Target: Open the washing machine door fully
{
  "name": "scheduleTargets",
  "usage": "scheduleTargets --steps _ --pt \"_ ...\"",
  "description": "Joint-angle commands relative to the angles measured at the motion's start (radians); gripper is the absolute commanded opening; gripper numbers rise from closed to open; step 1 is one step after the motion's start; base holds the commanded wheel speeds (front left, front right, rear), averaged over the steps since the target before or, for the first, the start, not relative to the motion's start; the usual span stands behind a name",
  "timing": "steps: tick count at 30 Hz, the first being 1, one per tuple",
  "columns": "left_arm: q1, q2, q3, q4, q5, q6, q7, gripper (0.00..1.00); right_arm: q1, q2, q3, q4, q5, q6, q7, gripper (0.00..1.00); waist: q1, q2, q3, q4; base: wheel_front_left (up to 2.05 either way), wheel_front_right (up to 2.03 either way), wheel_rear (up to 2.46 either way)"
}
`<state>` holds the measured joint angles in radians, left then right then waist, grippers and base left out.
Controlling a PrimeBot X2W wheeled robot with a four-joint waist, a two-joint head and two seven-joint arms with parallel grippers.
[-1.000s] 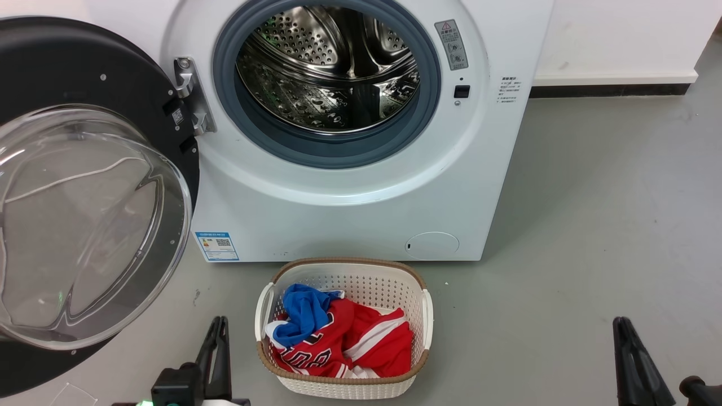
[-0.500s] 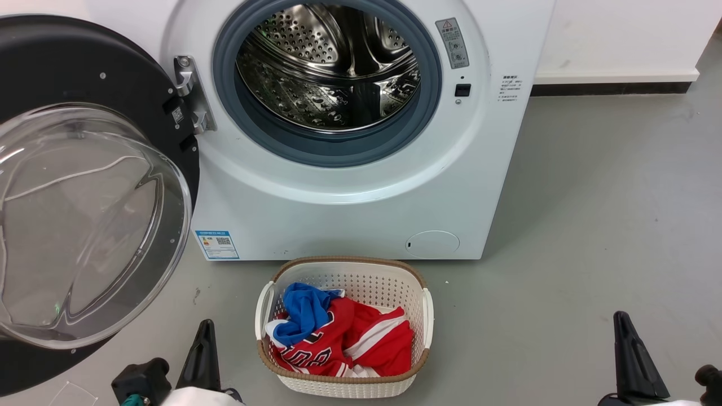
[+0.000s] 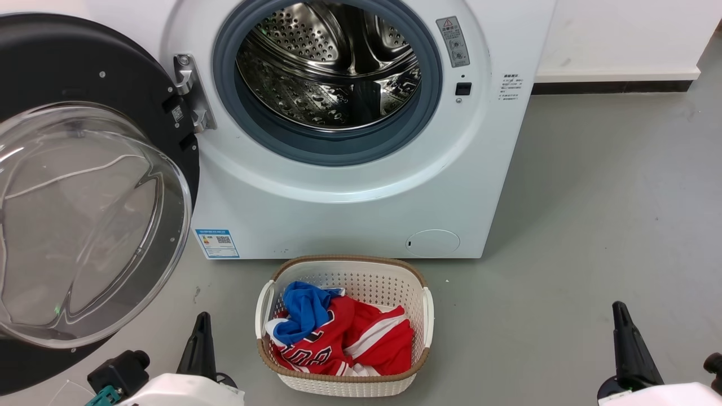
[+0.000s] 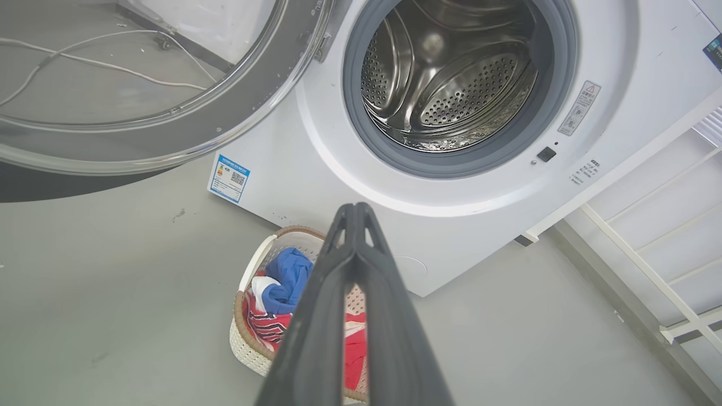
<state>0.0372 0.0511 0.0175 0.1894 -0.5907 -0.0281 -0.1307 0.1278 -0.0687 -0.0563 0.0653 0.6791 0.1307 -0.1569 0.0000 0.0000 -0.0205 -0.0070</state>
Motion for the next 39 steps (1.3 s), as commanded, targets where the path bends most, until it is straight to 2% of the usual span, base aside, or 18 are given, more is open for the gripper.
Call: scheduleTargets --steps 1,22,39 --pt "-0.028 0.0 0.009 -0.01 -0.038 -0.008 0.008 0.0 -0.031 -0.01 0.0 -0.006 0.04 0.0 0.006 0.0 0.0 0.0 0.0 0.0 0.0 0.0 0.0" --pt "-0.067 0.0 0.036 0.01 -0.337 -0.037 0.08 0.0 -0.095 -0.016 0.002 0.049 0.328 0.0 0.071 0.0 0.0 0.0 0.006 0.002 0.0 0.0 0.0" --pt "-0.092 -0.001 0.053 0.022 -0.527 -0.056 0.127 0.0 -0.137 -0.017 -0.002 0.084 0.507 0.0 0.116 0.0 0.0 0.0 0.01 0.003 0.0 0.0 0.0"
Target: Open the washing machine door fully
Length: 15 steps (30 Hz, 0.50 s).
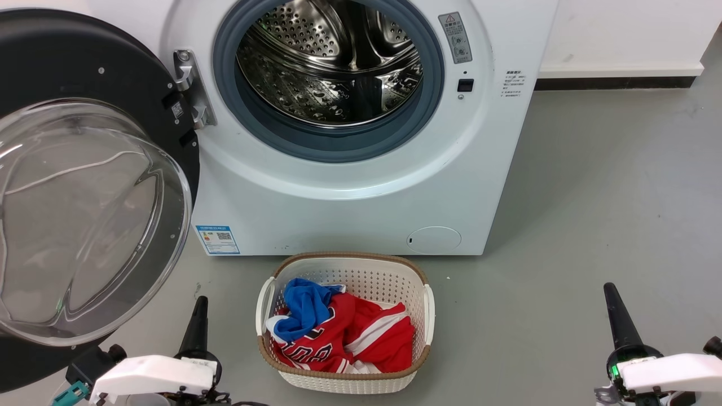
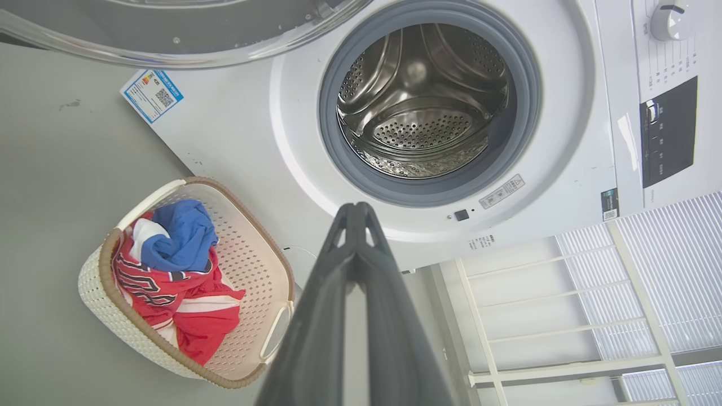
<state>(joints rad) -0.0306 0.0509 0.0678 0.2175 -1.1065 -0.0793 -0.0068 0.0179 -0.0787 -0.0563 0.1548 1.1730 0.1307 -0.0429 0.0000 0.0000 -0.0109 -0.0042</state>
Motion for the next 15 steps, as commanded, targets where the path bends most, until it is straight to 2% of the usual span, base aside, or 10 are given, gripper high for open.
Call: scheduleTargets --steps 1,15 --pt "-0.026 0.0 0.004 -0.005 -0.022 -0.007 0.005 0.0 -0.03 -0.007 -0.002 -0.004 0.023 0.0 0.005 0.0 0.0 0.0 0.0 0.0 0.0 0.0 0.0" --pt "-0.046 -0.001 0.019 0.005 -0.175 -0.021 0.042 0.0 -0.061 -0.005 -0.007 0.026 0.165 0.0 0.043 0.0 0.0 0.0 0.004 0.001 0.0 0.0 0.0"
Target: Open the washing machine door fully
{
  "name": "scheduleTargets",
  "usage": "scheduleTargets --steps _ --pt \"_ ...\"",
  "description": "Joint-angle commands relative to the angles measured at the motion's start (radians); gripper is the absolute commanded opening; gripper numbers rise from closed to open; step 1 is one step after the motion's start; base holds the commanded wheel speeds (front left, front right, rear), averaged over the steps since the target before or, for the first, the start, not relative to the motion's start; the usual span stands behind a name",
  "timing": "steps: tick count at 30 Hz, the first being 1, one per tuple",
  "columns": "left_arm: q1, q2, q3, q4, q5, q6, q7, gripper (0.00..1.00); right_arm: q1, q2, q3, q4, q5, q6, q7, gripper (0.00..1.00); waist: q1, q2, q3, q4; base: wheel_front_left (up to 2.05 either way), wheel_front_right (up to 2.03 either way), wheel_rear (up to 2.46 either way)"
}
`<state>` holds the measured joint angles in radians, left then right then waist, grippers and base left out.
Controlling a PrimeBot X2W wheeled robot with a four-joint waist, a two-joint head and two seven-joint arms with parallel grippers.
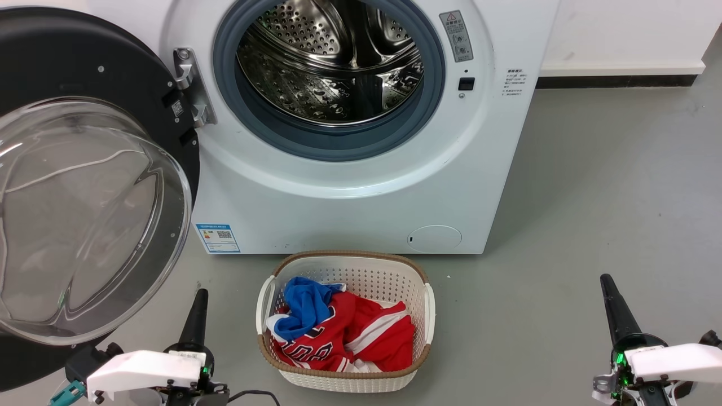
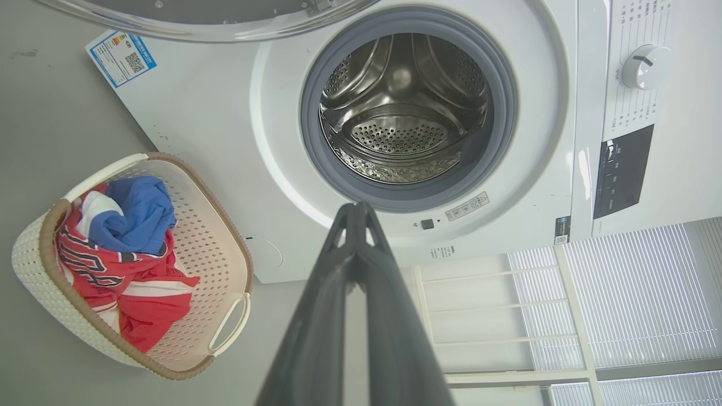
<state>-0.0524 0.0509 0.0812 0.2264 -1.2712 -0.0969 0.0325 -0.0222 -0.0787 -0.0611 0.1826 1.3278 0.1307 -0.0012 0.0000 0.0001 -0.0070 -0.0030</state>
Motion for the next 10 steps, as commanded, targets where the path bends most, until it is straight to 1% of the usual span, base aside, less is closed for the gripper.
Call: scheduleTargets --steps 1,3,4,10 --pt "-0.026 -0.001 0.006 -0.003 -0.02 -0.004 0.006 0.0 -0.023 -0.005 -0.003 0.0 0.02 0.0 0.003 0.0 0.0 -0.0001 0.0 0.0 0.0 0.0 0.0" --pt "-0.027 -0.001 0.007 -0.002 -0.039 -0.007 0.01 0.0 -0.028 -0.005 -0.003 0.003 0.038 0.0 0.01 0.0 0.0 -0.0001 0.001 0.0 0.0 0.0 0.0" --pt "-0.029 -0.001 0.01 0.001 -0.066 -0.01 0.018 0.0 -0.034 -0.004 -0.004 0.008 0.062 0.0 0.016 0.0 0.0 -0.0001 0.001 0.0 0.0 0.0 0.0" --pt "-0.037 -0.001 0.014 0.005 -0.12 -0.015 0.03 0.0 -0.046 -0.003 -0.007 0.019 0.112 0.0 0.03 0.0 0.0 -0.0001 0.003 0.001 0.0 0.0 0.0"
